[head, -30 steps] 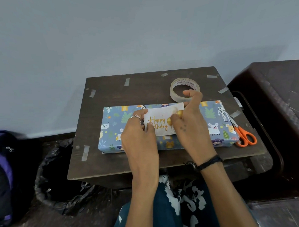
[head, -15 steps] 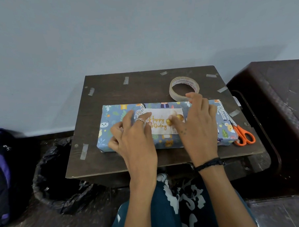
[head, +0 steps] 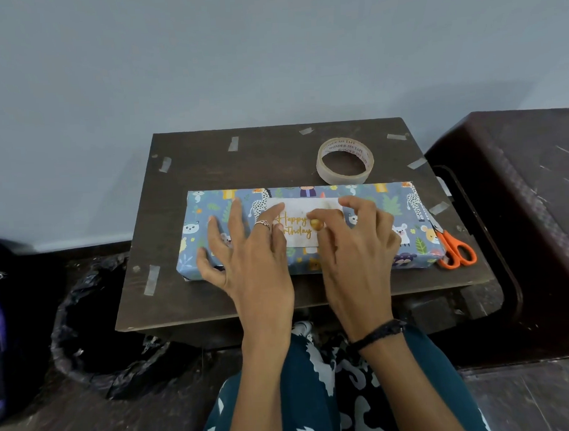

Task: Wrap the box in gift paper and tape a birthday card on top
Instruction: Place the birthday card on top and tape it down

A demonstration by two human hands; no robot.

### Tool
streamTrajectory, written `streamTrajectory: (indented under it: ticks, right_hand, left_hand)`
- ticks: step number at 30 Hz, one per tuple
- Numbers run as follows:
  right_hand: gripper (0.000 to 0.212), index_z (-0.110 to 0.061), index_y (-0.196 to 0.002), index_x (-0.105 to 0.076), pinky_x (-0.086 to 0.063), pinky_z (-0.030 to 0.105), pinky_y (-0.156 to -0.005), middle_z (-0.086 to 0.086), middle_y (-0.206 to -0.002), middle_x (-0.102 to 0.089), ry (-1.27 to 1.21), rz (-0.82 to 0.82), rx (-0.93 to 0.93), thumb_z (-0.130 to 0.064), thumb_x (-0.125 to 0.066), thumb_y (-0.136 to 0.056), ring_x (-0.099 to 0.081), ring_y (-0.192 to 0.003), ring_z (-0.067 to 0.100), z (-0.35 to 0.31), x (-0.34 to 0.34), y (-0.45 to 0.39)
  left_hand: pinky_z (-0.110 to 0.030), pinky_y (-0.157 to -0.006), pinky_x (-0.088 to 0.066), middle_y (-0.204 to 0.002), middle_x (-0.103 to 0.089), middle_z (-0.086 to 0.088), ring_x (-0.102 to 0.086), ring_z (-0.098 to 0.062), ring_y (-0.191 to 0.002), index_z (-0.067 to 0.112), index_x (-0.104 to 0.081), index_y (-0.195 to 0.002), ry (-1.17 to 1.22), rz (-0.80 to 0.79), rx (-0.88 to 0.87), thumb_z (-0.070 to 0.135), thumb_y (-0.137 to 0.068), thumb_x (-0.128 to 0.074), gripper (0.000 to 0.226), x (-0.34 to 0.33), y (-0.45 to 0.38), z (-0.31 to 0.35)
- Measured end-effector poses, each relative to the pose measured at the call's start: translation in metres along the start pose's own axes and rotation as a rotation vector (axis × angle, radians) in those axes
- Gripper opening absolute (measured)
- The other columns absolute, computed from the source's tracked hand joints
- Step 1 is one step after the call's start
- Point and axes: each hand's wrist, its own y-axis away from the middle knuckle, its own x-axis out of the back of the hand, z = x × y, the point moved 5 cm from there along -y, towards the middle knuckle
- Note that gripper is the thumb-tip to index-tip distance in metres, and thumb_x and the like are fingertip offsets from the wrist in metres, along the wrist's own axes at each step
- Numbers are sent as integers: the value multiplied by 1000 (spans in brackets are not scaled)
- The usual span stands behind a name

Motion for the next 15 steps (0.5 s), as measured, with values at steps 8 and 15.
streamTrajectory:
  ticks: [8, 15]
  right_hand:
    - [31, -24, -88, -66, -40, 40, -72, 10, -114, -55, 36, 25, 12, -29, -35, -87, -36, -101, 22, -10, 1, -2]
    - [28, -28, -86, -67, -42, 37, -70, 5, -105, -60, 143, -3, 40, -28, -39, -83, -46, -95, 23, -9, -7, 4]
  left_hand:
    - [-46, -111, 1, -155, -15, 11, 2, -18, -143, 23, -60, -92, 16, 5, -1, 33, -97, -40, 23, 0, -1, -2]
    - [-50, -112, 0, -155, -17, 7, 1, -22, -143, 19, -45, -74, 17, 12, 2, 29, -97, -42, 25, -4, -1, -4]
